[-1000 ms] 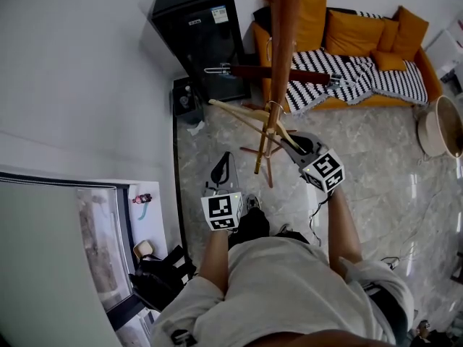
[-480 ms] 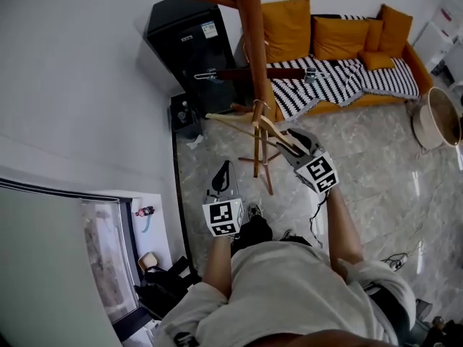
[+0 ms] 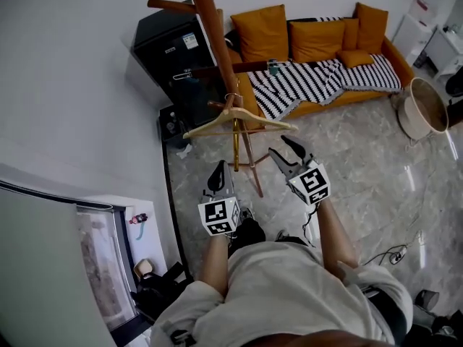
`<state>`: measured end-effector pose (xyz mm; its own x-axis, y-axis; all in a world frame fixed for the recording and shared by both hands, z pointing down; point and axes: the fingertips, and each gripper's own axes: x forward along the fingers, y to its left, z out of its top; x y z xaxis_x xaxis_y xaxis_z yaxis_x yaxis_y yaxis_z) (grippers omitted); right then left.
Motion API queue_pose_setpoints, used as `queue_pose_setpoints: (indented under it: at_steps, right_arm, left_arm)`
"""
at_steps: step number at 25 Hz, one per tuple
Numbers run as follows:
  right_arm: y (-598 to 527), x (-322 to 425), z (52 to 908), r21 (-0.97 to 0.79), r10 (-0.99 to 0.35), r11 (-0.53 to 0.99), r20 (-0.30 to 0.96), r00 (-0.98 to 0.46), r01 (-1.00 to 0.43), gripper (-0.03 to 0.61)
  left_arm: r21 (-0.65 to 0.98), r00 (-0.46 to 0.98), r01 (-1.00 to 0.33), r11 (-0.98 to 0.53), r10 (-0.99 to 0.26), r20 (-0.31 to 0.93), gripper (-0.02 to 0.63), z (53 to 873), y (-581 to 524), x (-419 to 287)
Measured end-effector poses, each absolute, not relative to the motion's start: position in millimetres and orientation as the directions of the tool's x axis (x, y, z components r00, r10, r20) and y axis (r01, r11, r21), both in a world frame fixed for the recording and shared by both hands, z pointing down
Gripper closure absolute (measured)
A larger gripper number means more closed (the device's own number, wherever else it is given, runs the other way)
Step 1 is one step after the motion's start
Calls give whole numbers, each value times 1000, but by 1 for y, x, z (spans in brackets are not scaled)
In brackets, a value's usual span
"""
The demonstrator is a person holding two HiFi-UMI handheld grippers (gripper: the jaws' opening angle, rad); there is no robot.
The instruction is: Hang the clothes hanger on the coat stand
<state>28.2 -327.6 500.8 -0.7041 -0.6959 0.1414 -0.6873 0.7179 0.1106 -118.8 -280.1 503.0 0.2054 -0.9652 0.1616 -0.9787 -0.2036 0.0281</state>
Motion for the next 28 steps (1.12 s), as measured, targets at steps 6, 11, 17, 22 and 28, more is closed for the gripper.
queue_pose_setpoints:
  at_steps: [6, 11, 17, 22, 28]
  right_arm:
    - [-291, 48, 478, 110, -757, 653, 70, -650, -749, 490]
    - [-258, 73, 458, 57, -790, 613, 7, -614, -788, 566]
    - [-226, 105, 431, 1, -825, 560, -85, -558, -828, 574]
    - [-196, 110, 412, 13, -844, 528, -109, -526, -849, 574]
    - [-178, 106, 392, 84, -850, 503, -135, -510, -860, 574]
  left_arm:
    - [32, 204, -979, -202, -969, 141, 603, 496, -250, -99]
    - [23, 187, -982, -186, -976, 115, 603, 484, -216, -83]
    - [-2, 181, -983, -182, -981, 74, 603, 462, -189, -72]
    - [56, 204, -978, -201, -977, 63, 603, 456, -168, -62]
    - [47, 262, -965, -259, -962, 77, 603, 454, -161, -48]
